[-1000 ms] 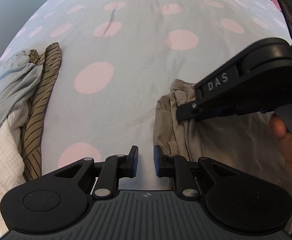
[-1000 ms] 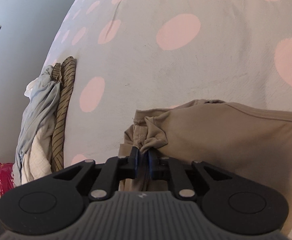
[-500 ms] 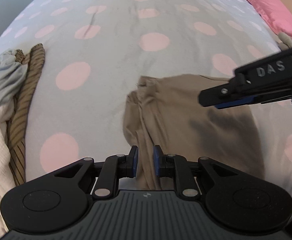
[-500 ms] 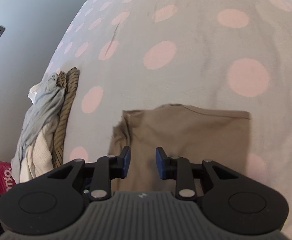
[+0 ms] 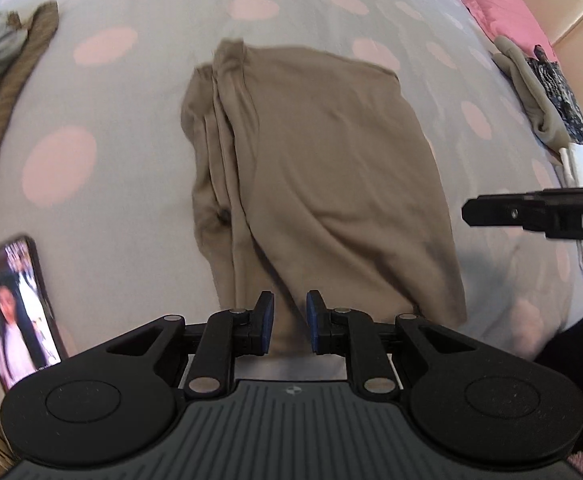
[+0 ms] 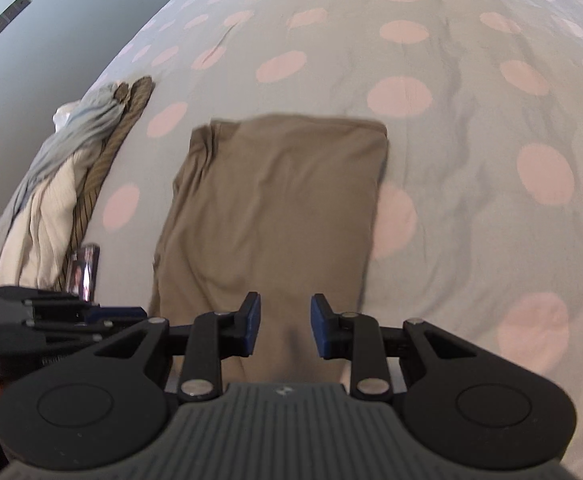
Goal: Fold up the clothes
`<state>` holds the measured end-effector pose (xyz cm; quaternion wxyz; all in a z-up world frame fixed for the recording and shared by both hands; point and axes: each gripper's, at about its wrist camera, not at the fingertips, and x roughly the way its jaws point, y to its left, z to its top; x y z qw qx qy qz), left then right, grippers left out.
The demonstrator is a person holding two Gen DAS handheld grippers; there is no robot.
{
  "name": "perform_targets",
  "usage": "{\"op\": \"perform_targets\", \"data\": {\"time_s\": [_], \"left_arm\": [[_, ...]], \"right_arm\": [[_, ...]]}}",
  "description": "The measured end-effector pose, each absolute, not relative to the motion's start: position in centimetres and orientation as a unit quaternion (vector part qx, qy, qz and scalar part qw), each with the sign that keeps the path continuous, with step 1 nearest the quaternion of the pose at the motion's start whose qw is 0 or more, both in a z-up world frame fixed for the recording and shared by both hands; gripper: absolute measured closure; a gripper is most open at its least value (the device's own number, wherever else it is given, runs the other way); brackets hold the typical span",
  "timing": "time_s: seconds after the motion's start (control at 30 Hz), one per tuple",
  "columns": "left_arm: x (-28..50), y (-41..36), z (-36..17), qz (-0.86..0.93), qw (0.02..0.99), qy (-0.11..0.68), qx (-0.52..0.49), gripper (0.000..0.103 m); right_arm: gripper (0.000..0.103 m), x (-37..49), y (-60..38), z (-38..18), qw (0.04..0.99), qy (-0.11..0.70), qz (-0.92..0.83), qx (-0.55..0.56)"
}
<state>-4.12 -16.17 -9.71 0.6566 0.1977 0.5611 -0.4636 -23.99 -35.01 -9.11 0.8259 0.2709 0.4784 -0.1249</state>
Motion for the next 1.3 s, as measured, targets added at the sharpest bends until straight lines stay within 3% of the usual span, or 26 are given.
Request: {"op": "perform_targets", "data": {"time_s": [0.3, 0.5, 0.83, 0.97, 1.03, 1.3], "left_arm": [[-9.2, -16.2, -10.5, -0.507, 0.646, 0.500, 0.276, 0.088], [-14.2, -16.4, -10.9, -0.503, 0.681, 0.356, 0.396, 0.088], [-20.6, -15.9, -13.4, -0.486, 0.650, 0.164, 0.560, 0.087], [-20.5, -16.1, -13.3, -0.480, 0.653, 0.145, 0.568, 0.087], [-20.4, -16.1, -13.2, -0.477, 0.654, 0.135, 0.571, 0.099], [-20.0, -15.7, -12.9, -0.466, 0.646, 0.109, 0.595, 0.101]], "right_arm": [[0.072, -28.6, -32.9, -11.1, 0.820, 0.501, -0.120, 0.250], [0.072, -30.5, -32.8, -12.5, 0.809, 0.516, -0.122, 0.252], [0.072, -30.3, -31.0, -13.2, 0.821, 0.531, -0.103, 0.185], [0.072, -29.9, -30.4, -13.3, 0.827, 0.530, -0.099, 0.158], [0.072, -29.7, -30.0, -13.4, 0.832, 0.529, -0.098, 0.140], [0.071, -28.8, -28.2, -13.7, 0.846, 0.521, -0.092, 0.067]]}}
